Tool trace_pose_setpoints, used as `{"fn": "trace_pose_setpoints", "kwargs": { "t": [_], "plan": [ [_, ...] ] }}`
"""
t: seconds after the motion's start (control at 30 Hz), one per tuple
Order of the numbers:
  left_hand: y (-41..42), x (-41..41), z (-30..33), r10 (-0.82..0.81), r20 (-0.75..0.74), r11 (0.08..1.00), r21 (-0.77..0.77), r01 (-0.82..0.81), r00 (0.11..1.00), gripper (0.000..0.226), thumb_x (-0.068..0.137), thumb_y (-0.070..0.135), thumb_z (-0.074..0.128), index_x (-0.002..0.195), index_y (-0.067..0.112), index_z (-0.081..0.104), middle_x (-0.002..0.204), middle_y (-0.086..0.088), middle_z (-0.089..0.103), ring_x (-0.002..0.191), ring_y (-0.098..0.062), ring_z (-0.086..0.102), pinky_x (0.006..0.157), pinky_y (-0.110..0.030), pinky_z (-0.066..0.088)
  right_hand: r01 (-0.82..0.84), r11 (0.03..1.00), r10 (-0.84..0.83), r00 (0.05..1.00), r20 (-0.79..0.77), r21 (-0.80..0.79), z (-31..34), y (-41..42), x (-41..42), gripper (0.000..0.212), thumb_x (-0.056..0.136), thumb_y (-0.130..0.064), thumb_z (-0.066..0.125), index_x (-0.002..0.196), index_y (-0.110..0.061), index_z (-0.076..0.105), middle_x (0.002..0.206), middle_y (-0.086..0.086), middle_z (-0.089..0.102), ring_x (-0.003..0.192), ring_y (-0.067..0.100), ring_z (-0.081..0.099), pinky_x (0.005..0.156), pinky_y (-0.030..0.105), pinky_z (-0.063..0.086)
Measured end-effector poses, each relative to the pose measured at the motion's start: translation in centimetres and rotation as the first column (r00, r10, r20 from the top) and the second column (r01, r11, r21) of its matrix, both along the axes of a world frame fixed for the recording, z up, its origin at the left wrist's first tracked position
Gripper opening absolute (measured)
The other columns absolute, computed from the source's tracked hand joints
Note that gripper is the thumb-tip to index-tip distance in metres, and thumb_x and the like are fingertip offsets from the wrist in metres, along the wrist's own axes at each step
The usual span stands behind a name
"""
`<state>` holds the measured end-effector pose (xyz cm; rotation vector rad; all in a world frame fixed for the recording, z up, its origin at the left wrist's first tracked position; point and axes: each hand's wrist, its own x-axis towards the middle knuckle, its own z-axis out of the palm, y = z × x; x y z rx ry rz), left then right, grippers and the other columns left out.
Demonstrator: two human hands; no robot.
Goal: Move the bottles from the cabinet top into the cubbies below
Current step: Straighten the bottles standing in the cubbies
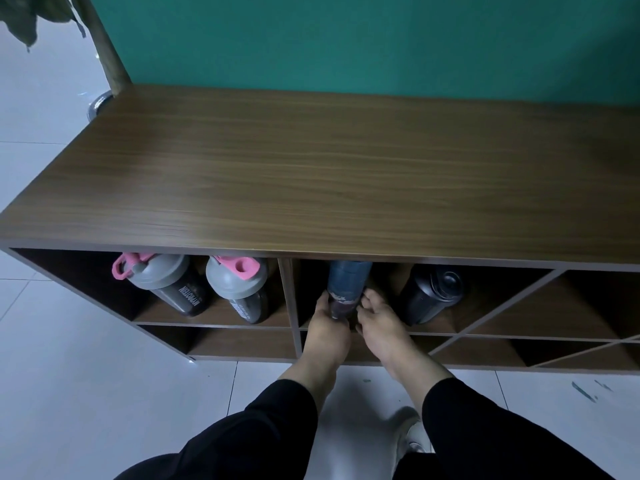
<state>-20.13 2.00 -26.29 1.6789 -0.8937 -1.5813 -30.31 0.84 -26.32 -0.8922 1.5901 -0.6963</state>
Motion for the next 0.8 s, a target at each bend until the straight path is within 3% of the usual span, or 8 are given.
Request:
{"fn": "trace_pose_setpoints", "kwargs": {
  "t": [0.07, 0.2, 0.3, 0.43, 0.53, 0.6, 0.7, 0.8],
  "plan": [
    [0.3, -0.1, 0.2, -0.007, 0.013, 1.000, -0.019, 0.008, 1.000, 0.057, 0.091, 0.006, 0.050, 0.143, 0.030, 0.050, 0.114, -0.018, 0.073, 0.098, -0.037, 0.070, 0.087, -0.048, 0.057, 0.000, 1.000, 0.000, 0.999, -0.034, -0.007, 0.2, -0.2, 0.0, 0.051, 0.100, -0.004, 0.038, 0.147, -0.022, 0.044, 0.140, -0.004, 0.059, 0.130, 0.015, 0.054, 0.116, 0.043, 0.039],
    [0.2, -0.1, -0.2, -0.013, 0.034, 1.000, -0.008, 0.013, 0.999, 0.054, 0.091, 0.011, 0.050, 0.141, 0.032, 0.050, 0.120, -0.023, 0.070, 0.111, -0.047, 0.064, 0.095, -0.059, 0.054, -0.009, 1.000, 0.008, 0.999, -0.042, -0.009, 0.2, -0.2, -0.2, 0.051, 0.098, -0.003, 0.037, 0.144, -0.023, 0.047, 0.139, 0.001, 0.060, 0.121, 0.015, 0.057, 0.115, 0.044, 0.040],
    [0.1, -0.1, -0.4, -0.019, 0.024, 1.000, -0.003, 0.020, 1.000, 0.055, 0.090, 0.012, 0.051, 0.141, 0.033, 0.051, 0.104, -0.017, 0.071, 0.084, -0.039, 0.066, 0.070, -0.033, 0.049, -0.027, 1.000, 0.027, 1.000, -0.013, -0.012, 0.5, -0.1, -0.1, 0.050, 0.099, 0.000, 0.035, 0.144, -0.019, 0.047, 0.145, 0.001, 0.057, 0.127, 0.014, 0.054, 0.117, 0.042, 0.037],
    [0.0, -0.2, -0.4, -0.005, 0.033, 0.999, 0.042, 0.003, 0.999, 0.053, 0.093, 0.015, 0.055, 0.145, 0.023, 0.045, 0.116, -0.023, 0.071, 0.104, -0.041, 0.069, 0.081, -0.037, 0.052, -0.049, 0.999, 0.049, 0.999, 0.006, -0.010, 1.0, 0.0, -0.2, 0.059, 0.099, 0.005, 0.031, 0.153, -0.020, 0.036, 0.147, -0.007, 0.047, 0.141, 0.011, 0.040, 0.122, 0.038, 0.030],
    [-0.1, -0.8, 0.1, 0.040, 0.018, 0.992, 0.116, -0.042, 0.999, 0.061, 0.095, 0.014, 0.056, 0.152, 0.015, 0.036, 0.127, -0.024, 0.069, 0.108, -0.036, 0.070, 0.084, -0.038, 0.055, -0.100, 0.995, 0.098, 0.985, -0.145, -0.010, 1.4, 0.3, -0.4, 0.060, 0.099, 0.001, 0.035, 0.155, -0.022, 0.033, 0.150, -0.001, 0.049, 0.136, 0.020, 0.048, 0.116, 0.040, 0.035],
    [0.4, -0.9, 0.2, 0.093, -0.011, 0.984, 0.155, -0.091, 0.996, 0.054, 0.090, 0.017, 0.058, 0.144, 0.013, 0.049, 0.118, -0.024, 0.072, 0.097, -0.037, 0.071, 0.078, -0.035, 0.052, -0.142, 0.990, 0.128, 0.936, -0.327, -0.019, 1.6, 1.0, -0.6, 0.051, 0.102, -0.006, 0.040, 0.152, -0.015, 0.038, 0.149, 0.012, 0.051, 0.135, 0.031, 0.049, 0.112, 0.041, 0.038],
    [1.4, 0.3, 0.2, 0.186, -0.062, 0.965, 0.201, -0.170, 0.981, 0.042, 0.076, 0.021, 0.055, 0.111, 0.004, 0.070, 0.098, -0.027, 0.076, 0.093, -0.046, 0.072, 0.077, -0.042, 0.055, -0.162, 0.986, 0.131, 0.887, -0.443, -0.033, 2.2, 1.9, -0.8, 0.022, 0.101, -0.013, 0.050, 0.108, -0.009, 0.070, 0.105, 0.016, 0.074, 0.097, 0.028, 0.070, 0.091, 0.043, 0.054],
    [1.9, 3.1, 1.7, 0.352, -0.093, 0.919, 0.222, -0.325, 0.931, 0.037, 0.074, 0.024, 0.049, 0.091, 0.000, 0.072, 0.087, -0.024, 0.078, 0.078, -0.044, 0.074, 0.076, -0.052, 0.062, -0.186, 0.982, 0.181, 0.923, -0.340, 0.019, 2.6, 2.6, 0.3, 0.034, 0.095, -0.014, 0.063, 0.061, -0.012, 0.057, 0.048, 0.002, 0.059, 0.049, 0.023, 0.062, 0.058, 0.046, 0.056]
  ]
}}
